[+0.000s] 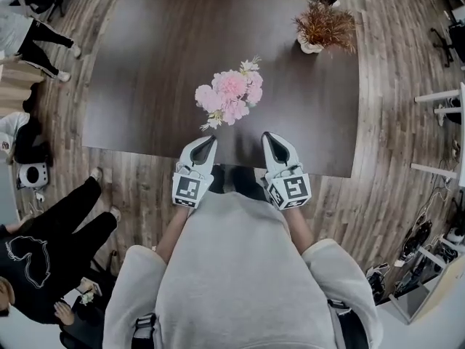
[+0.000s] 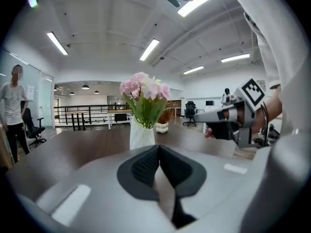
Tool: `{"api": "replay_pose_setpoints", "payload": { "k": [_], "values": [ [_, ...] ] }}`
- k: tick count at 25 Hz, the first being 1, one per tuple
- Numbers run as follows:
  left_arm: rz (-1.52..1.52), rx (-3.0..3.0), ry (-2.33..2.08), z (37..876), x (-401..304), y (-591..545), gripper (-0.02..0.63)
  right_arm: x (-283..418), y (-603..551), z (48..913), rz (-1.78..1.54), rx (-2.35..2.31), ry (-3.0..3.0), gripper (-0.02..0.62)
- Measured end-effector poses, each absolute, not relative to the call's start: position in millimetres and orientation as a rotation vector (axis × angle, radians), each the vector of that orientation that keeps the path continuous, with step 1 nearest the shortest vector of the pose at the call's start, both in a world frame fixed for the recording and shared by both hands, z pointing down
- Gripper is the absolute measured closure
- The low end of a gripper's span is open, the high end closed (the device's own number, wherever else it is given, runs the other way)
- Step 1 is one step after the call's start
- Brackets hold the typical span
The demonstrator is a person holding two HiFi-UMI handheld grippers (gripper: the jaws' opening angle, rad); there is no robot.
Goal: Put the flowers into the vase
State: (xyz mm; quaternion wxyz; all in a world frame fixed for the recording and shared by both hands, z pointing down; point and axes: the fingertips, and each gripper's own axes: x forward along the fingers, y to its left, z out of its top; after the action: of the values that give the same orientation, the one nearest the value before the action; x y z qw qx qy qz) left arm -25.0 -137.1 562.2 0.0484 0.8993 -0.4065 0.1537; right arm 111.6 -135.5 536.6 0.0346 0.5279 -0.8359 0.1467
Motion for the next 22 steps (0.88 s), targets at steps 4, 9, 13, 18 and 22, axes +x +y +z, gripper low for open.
{"api": "replay_pose_setpoints", "payload": {
  "k": [4, 9, 13, 18, 22],
  "values": [
    [0.492, 2.742, -1.199, 564, -17, -118, 0.596, 117, -118, 524, 0.456, 1.645, -2.596, 0.598],
    [0.453, 2.764, -1.189, 551, -20, -97, 0.597, 100, -87, 523, 0.446, 1.612, -2.584, 0.598],
    [0.417, 2.789, -1.207, 536, -41, -69, 0.597, 74, -59, 516, 0.418, 1.65, -2.566, 0.598],
    [0.408, 2.8, -1.205, 525, -86, -19, 0.597, 32, -14, 505, 0.349, 1.711, -2.522, 0.598],
    [0.396, 2.805, -1.202, 521, -119, 18, 0.597, -2, 31, 499, 0.314, 1.757, -2.479, 0.598]
  ]
}}
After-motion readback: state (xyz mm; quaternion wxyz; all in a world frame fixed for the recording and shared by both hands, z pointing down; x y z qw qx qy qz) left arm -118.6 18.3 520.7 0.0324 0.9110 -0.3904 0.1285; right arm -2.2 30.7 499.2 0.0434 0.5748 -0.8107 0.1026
